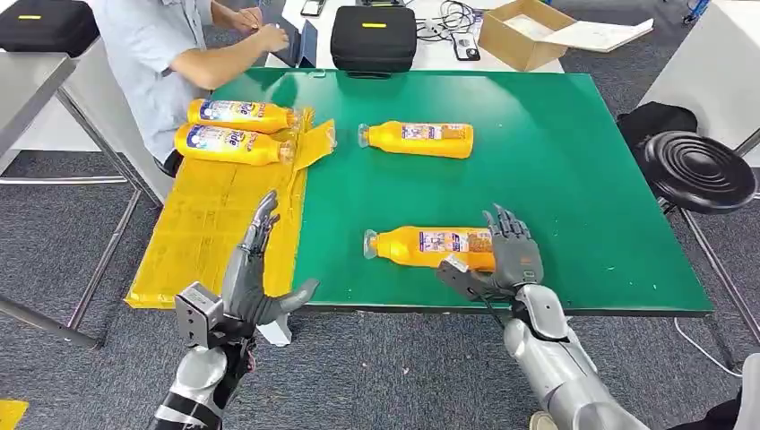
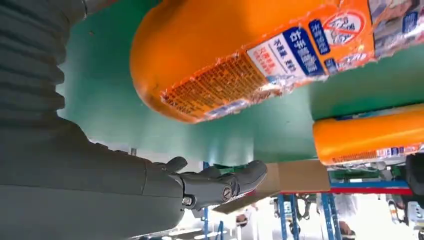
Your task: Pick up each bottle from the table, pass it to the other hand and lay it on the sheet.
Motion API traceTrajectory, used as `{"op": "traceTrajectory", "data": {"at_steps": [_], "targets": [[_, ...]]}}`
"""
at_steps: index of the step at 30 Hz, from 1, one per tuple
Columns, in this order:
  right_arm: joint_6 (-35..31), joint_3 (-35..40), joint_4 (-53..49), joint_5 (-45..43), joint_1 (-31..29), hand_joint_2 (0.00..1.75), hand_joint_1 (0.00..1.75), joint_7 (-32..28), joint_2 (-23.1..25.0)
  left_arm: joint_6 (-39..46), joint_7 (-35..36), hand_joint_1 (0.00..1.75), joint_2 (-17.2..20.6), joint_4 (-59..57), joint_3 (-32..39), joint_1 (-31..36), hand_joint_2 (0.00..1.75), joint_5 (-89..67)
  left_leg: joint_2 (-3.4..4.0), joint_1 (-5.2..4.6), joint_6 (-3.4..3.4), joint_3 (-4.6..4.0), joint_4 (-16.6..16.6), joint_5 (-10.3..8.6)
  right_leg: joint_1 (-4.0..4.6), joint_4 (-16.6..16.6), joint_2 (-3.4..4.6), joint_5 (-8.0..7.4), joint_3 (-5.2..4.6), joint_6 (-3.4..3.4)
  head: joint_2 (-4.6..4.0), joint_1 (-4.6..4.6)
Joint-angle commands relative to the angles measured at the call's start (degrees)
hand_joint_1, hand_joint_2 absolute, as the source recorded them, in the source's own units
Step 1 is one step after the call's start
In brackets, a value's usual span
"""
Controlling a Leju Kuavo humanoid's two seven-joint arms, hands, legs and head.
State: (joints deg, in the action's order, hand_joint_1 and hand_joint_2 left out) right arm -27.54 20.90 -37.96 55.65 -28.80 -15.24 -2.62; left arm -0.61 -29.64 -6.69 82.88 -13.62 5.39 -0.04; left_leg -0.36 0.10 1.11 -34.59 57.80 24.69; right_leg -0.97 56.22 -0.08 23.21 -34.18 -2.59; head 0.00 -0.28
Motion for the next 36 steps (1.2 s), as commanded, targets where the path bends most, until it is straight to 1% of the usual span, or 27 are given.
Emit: {"op": "traceTrajectory", "data": {"at_steps": [1, 2, 3, 4, 7, 9, 11, 12, 14, 16, 17, 21, 36], "targets": [[2.4, 2.0, 6.0, 0.3, -3.3, 1.75, 0.00, -0.8, 0.5, -0.1, 0.1, 0.00, 0.8, -3.2, -1.3, 2.1, 1.75, 0.1, 0.04, 0.02, -0.06, 0.19, 0.0, 0.06, 0.03, 0.0, 0.01, 0.06, 0.18, 0.12, 0.00, 0.00], [2.3, 2.5, 6.5, 1.2, -3.8, 1.75, 0.00, -0.2, 0.3, -0.3, 0.0, 0.00, 0.8, -3.1, -1.4, 2.2, 1.75, 0.2, 0.08, 0.05, -0.09, 0.30, 0.0, 0.10, 0.07, 0.0, 0.04, 0.08, 0.28, 0.16, 0.00, 0.02], [2.6, 3.0, 7.0, 2.1, -4.4, 1.75, 0.00, 0.4, 0.1, -0.5, 0.0, 0.00, 0.7, -3.2, -1.5, 2.2, 1.75, 0.3, 0.06, 0.01, -0.06, 0.16, 0.0, 0.05, 0.02, 0.0, 0.03, 0.04, 0.13, 0.10, 0.00, 0.00], [3.3, 3.1, 7.3, 2.1, -4.7, 1.75, 0.00, 0.5, 0.1, -0.6, 0.0, 0.00, 0.7, -3.2, -1.5, 2.3, 1.75, 0.3, 0.10, 0.04, -0.08, 0.25, 0.0, 0.11, 0.05, 0.0, 0.07, 0.08, 0.22, 0.15, 0.00, 0.02], [6.9, 5.0, 9.7, 4.5, -7.0, 1.75, 0.00, 2.1, -0.4, -1.7, -0.1, 0.00, 0.6, -3.5, -1.9, 2.7, 1.75, 1.0, 0.06, 0.00, -0.05, 0.12, 0.0, 0.04, 0.01, 0.0, 0.03, 0.03, 0.10, 0.09, 0.00, 0.00], [9.2, 6.1, 12.0, 5.3, -8.5, 1.75, 0.00, 0.9, -0.5, -2.6, 0.0, 0.00, 0.3, -4.4, -2.5, 3.7, 1.75, 1.6, 0.09, 0.03, -0.07, 0.21, 0.0, 0.08, 0.05, 0.0, 0.06, 0.06, 0.19, 0.14, 0.00, 0.00], [10.5, 6.7, 13.7, 5.3, -9.2, 1.75, 0.00, -1.9, -0.6, -3.7, -0.1, 0.00, 0.0, -5.7, -3.0, 4.8, 1.75, 2.4, -0.02, 0.00, -0.03, 0.07, 0.0, 0.00, 0.01, 0.0, -0.04, 0.02, 0.07, 0.06, 0.00, 0.00], [9.2, 7.0, 14.7, 5.7, -9.5, 1.75, 0.00, -2.3, -0.4, -3.8, -0.2, 0.00, -0.2, -6.4, -3.3, 5.3, 1.75, 2.5, -0.02, 0.01, -0.05, 0.14, 0.0, 0.04, 0.02, 0.0, -0.05, 0.05, 0.14, 0.10, 0.00, 0.00], [9.2, 7.6, 15.4, 6.0, -9.7, 1.75, 0.00, -3.6, -0.1, -4.3, -0.2, 0.00, -0.5, -7.2, -3.7, 6.0, 1.75, 3.0, -0.04, 0.01, -0.03, 0.13, 0.0, 0.00, 0.01, 0.0, -0.07, 0.03, 0.13, 0.07, 0.00, 0.00], [8.3, 9.3, 16.2, 7.4, -10.1, 1.75, 0.00, -5.9, -0.2, -2.0, -2.1, 0.00, -0.3, -7.8, -4.9, 6.8, 1.75, -0.1, -0.05, 0.01, -0.03, 0.13, 0.0, 0.00, 0.01, 0.0, -0.07, 0.03, 0.13, 0.06, 0.00, 0.02], [7.1, 9.9, 17.0, 8.3, -10.4, 1.75, 0.00, -5.7, -0.2, -2.1, -2.4, 0.00, -0.5, -8.7, -5.8, 7.4, 1.75, -0.2, -0.07, 0.03, -0.05, 0.22, 0.0, 0.03, 0.04, 0.0, -0.10, 0.06, 0.23, 0.11, 0.00, 0.00], [9.5, 10.8, 18.5, 9.0, -11.1, 1.75, 0.00, -5.2, -0.5, -3.6, -1.8, 0.00, -0.9, -9.4, -5.8, 7.8, 1.75, 2.3, -0.04, 0.02, -0.05, 0.24, 0.0, 0.03, 0.04, 0.0, -0.08, 0.06, 0.23, 0.10, 0.00, 0.00], [9.4, 10.8, 18.6, 9.0, -11.1, 1.75, 0.00, -5.2, -0.6, -3.6, -1.7, 0.00, -0.8, -9.5, -5.6, 7.9, 1.75, 2.5, -0.03, 0.04, -0.06, 0.35, 0.0, 0.03, 0.05, -0.1, -0.08, 0.05, 0.35, 0.11, 0.00, 0.00]]}}
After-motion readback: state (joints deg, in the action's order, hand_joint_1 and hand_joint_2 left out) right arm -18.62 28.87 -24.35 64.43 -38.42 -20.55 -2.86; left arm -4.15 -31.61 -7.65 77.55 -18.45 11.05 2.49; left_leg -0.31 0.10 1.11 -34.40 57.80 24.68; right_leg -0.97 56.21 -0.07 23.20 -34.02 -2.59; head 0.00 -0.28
